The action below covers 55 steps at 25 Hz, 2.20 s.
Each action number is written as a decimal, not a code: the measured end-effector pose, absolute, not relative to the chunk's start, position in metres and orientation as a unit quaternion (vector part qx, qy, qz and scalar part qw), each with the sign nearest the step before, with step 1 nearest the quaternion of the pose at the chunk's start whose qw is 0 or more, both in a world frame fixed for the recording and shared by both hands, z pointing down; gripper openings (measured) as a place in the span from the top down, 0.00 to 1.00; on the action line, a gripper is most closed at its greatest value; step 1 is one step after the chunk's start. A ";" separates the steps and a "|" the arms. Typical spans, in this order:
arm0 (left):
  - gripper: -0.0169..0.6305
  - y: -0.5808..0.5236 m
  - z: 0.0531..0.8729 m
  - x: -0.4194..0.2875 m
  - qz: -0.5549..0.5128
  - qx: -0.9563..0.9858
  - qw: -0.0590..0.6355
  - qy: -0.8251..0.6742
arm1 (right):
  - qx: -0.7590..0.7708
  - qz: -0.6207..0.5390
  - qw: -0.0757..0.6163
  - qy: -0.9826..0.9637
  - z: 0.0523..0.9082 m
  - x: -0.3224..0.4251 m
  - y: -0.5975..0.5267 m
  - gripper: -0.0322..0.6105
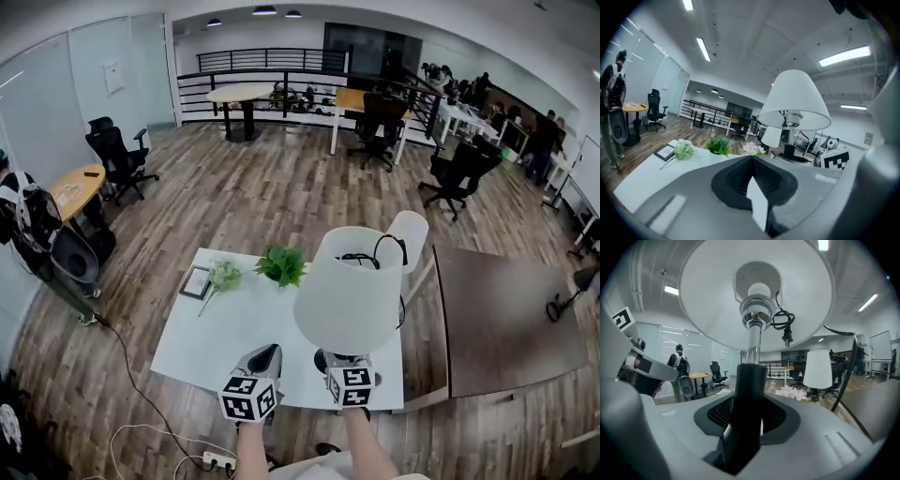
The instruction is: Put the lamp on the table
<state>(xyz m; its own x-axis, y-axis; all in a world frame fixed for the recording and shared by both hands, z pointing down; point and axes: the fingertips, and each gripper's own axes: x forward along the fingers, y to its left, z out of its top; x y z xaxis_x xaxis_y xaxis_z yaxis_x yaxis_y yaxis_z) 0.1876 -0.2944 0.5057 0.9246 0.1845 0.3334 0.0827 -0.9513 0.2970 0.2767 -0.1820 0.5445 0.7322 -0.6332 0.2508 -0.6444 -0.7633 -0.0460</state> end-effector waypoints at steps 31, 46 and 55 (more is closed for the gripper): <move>0.97 -0.280 0.546 0.143 0.224 0.945 0.092 0.222 | 0.967 0.118 0.022 -0.224 0.568 0.216 -0.160 0.68; 0.97 -0.308 0.604 0.180 0.258 0.937 0.085 0.219 | 0.959 0.137 0.021 -0.247 0.629 0.266 -0.211 0.68; 0.97 -0.284 0.626 0.235 0.272 0.924 0.073 0.257 | 0.956 0.152 -0.006 -0.252 0.658 0.302 -0.216 0.68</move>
<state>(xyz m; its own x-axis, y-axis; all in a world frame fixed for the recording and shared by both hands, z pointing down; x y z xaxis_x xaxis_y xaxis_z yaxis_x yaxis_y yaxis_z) 0.2349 -0.2838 0.6255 0.7194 0.5156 0.4655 0.4363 -0.8568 0.2747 0.3020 -0.2164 0.6585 0.8270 -0.4831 0.2875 -0.4795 -0.8731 -0.0878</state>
